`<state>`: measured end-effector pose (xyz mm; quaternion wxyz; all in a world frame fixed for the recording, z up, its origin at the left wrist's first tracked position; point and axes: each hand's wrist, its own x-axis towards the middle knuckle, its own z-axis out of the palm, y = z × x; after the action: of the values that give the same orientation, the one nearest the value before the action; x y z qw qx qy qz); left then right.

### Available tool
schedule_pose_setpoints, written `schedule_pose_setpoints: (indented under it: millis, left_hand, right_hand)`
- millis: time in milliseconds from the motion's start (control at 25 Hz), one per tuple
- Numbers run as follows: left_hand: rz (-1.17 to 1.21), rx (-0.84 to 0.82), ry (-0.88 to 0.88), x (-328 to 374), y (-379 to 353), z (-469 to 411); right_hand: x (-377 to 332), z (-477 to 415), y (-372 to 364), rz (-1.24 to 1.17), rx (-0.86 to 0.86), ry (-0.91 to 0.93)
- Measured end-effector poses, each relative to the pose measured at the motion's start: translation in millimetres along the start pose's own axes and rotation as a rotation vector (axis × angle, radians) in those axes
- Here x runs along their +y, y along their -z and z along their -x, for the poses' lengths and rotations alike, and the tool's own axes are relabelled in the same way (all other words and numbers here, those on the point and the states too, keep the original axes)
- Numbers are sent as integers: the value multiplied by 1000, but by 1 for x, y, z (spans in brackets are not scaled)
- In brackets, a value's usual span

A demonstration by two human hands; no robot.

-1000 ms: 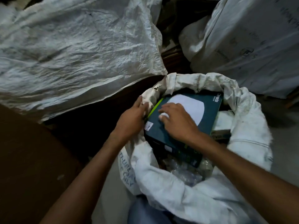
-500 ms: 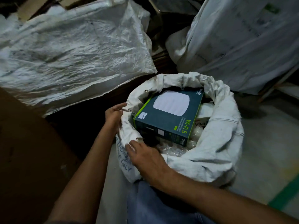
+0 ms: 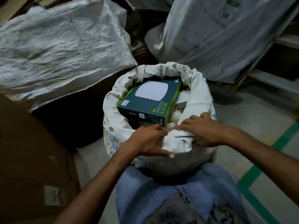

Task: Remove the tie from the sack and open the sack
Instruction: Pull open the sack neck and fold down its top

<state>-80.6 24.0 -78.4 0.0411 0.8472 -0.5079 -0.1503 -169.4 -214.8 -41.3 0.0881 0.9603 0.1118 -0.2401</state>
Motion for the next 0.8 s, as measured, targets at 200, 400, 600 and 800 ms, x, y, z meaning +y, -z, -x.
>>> schedule_pose_setpoints:
  millis: [200, 400, 600, 800]
  left_hand:
    - [-256, 271, -7, 24, -29, -4]
    - [-543, 614, -71, 24, -87, 5]
    - [-266, 289, -65, 39, -35, 19]
    - [-112, 351, 131, 56, 10, 47]
  right_hand:
    - [-17, 9, -18, 228, 398, -111]
    - [-52, 4, -79, 181, 635, -264]
    - [-41, 38, -46, -143, 260, -203]
    - [-34, 85, 4, -398, 534, -283]
